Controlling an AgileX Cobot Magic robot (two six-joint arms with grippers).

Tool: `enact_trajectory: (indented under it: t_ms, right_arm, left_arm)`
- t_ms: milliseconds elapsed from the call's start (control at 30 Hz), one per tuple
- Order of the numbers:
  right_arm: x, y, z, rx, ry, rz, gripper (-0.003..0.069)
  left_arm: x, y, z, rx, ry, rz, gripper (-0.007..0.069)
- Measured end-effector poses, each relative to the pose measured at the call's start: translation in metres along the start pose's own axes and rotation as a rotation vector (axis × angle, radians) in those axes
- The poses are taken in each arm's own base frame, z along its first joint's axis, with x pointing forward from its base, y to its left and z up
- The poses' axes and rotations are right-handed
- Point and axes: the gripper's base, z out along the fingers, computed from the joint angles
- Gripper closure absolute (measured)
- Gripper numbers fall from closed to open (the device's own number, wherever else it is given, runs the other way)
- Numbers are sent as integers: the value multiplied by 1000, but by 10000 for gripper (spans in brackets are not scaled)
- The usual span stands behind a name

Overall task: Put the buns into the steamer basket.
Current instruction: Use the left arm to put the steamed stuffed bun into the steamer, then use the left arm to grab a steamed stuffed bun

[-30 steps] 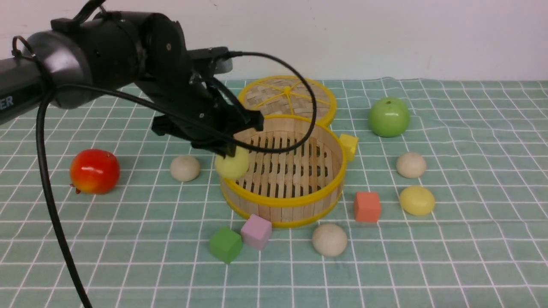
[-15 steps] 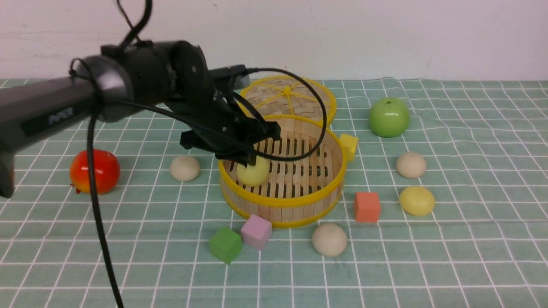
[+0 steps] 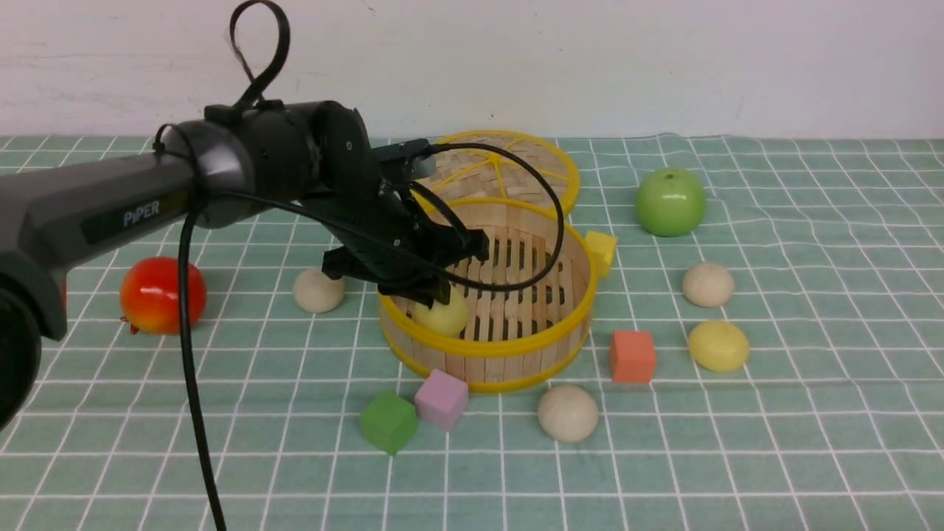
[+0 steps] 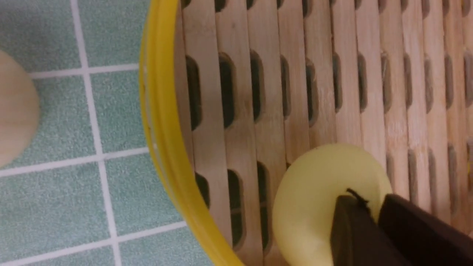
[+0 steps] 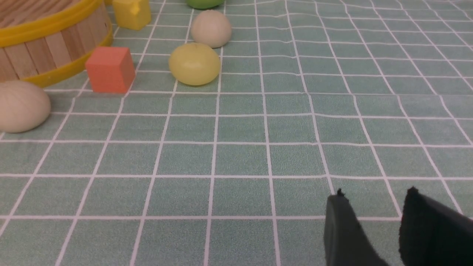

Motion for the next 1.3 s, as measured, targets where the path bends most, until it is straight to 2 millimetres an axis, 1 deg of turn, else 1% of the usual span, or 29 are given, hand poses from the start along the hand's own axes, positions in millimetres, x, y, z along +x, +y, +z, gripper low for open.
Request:
enact_trajectory:
  t_ms: [33,100,133,167,200,233,267,333,367,433,467,533,567,600,667,767,933,1100,1300]
  right_arm:
    - [0,0,0,0,0,0,419]
    - [0,0,0,0,0,1,419]
    - [0,0,0,0,0,1,419]
    - [0,0,0,0,0,1,419]
    - [0,0,0,0,0,1,419]
    - [0,0,0,0,0,1,419]
    - [0,0,0,0,0,1,419]
    - [0,0,0,0,0,2,419]
    - [0,0,0,0,0,2,419]
    - [0,0,0,0,0,2,419]
    - [0,0,0,0,0,2,419]
    - [0,0,0,0,0,3,419]
    - [0,0,0,0,0,3,419]
    - [0,0,0,0,0,3,419]
    - [0,0,0,0,0,3,419]
    - [0,0,0,0,0,3,419]
    - [0,0,0,0,0,3,419]
    - [0,0,0,0,0,3,419]
    - [0,0,0,0,0,3,419]
  left_arm:
    - [-1,-1,-1,2,-2,-3,487]
    - [-4,-3,-4,9,-5,-16,398]
    - [-4,-3,-4,9,-6,-17,389]
    - [-5,-5,-8,12,-4,-17,326]
    - [-6,-6,-11,13,-3,-14,293]
    - [-6,-6,-11,13,-2,-14,286]
    - [-7,-8,-19,13,-7,-5,242]
    - [-11,-8,-31,3,-21,13,218]
    - [-11,-9,-32,5,-23,14,218]
    - [-18,-4,-52,-27,-67,42,211]
    - [-19,-4,-53,-29,-69,45,211]
    - [-27,8,-73,-62,-116,47,211]
    - [-30,13,-78,-73,-130,43,211]
    - [-30,14,-78,-76,-131,43,211]
    - [-36,29,-84,-106,-149,27,211]
    - [-39,43,-88,-135,-147,8,211]
    - [-40,58,-89,-161,-124,-19,212]
    - [-38,62,-80,-171,-96,-24,214]
    - [-41,63,-77,-165,-128,-22,214]
